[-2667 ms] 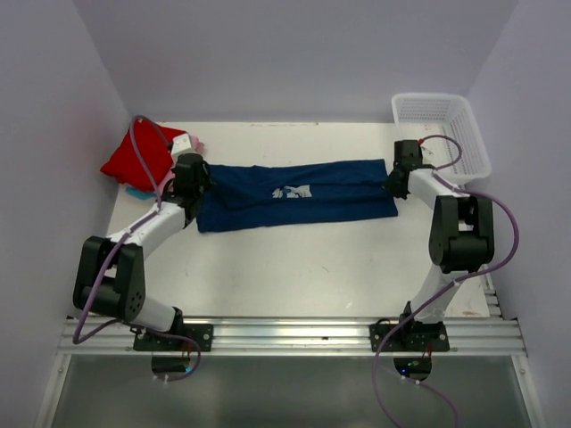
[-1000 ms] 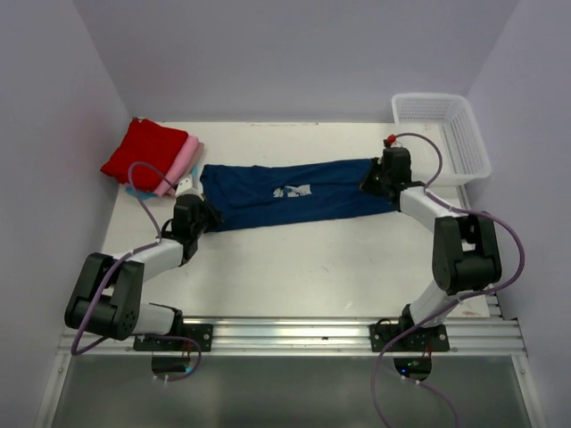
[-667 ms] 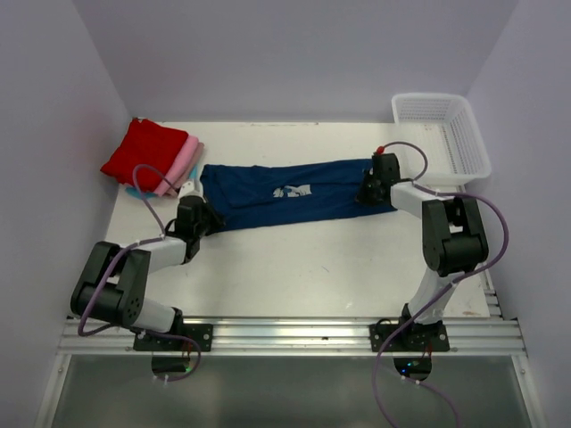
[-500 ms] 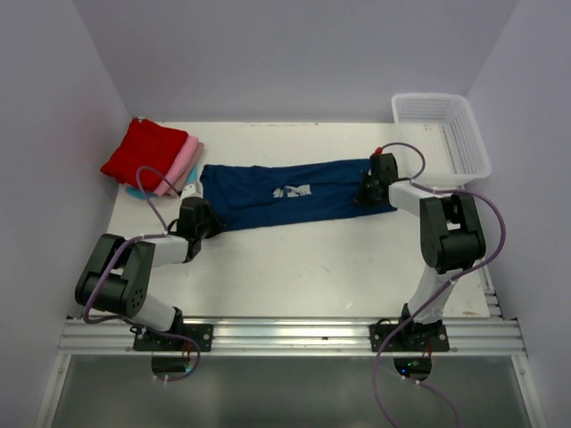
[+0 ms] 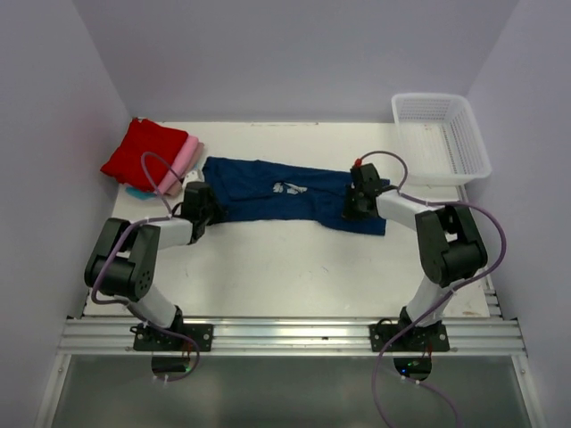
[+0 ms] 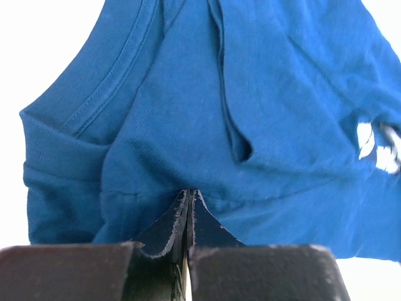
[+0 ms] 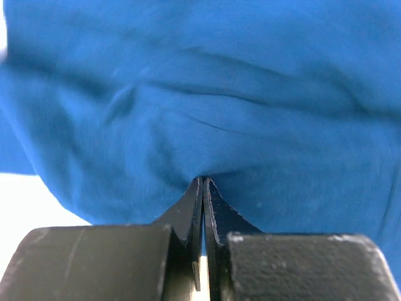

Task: Fold and stack the t-shirts
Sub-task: Rotate the tshirt 90 degrees

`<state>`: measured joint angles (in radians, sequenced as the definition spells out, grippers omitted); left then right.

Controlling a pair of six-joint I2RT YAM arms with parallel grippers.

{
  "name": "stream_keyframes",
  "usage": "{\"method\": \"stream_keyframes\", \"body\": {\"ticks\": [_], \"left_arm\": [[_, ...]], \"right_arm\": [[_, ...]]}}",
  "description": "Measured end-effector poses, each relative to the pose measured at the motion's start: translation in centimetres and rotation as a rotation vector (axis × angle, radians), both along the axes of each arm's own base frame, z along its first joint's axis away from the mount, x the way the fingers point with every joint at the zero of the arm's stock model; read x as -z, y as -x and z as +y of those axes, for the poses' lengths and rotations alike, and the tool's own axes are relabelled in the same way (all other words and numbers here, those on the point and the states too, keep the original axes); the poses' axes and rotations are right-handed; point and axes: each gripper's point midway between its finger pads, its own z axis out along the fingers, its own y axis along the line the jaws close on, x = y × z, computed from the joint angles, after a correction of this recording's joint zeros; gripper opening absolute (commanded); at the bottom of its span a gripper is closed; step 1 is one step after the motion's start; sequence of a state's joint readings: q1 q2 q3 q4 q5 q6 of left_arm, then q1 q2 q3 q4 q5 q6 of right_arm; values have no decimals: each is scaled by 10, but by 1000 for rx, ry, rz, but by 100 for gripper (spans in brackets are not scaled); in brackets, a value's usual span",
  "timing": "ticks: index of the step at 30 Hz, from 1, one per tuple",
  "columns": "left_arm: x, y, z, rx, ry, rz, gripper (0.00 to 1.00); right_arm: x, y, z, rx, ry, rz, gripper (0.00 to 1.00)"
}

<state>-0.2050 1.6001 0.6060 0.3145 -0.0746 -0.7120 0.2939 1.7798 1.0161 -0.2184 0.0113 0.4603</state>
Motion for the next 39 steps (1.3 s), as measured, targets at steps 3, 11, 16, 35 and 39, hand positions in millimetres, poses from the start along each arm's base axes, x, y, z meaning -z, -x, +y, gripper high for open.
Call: {"method": "stream_keyframes", "body": {"ticks": [3, 11, 16, 35, 39], "left_arm": [[-4, -25, -4, 11, -10, -5, 0], [-1, -79, -13, 50, 10, -14, 0], [-1, -113, -20, 95, 54, -28, 0], [-3, -149, -54, 280, 179, -27, 0], [-3, -149, -54, 284, 176, -28, 0]], "right_arm": [[1, 38, 19, -81, 16, 40, 0], [1, 142, 19, -186, 56, 181, 0], [-3, 196, 16, -216, 42, 249, 0], [-14, 249, 53, -335, 7, 248, 0], [-66, 218, 50, -280, 21, 55, 0]]}}
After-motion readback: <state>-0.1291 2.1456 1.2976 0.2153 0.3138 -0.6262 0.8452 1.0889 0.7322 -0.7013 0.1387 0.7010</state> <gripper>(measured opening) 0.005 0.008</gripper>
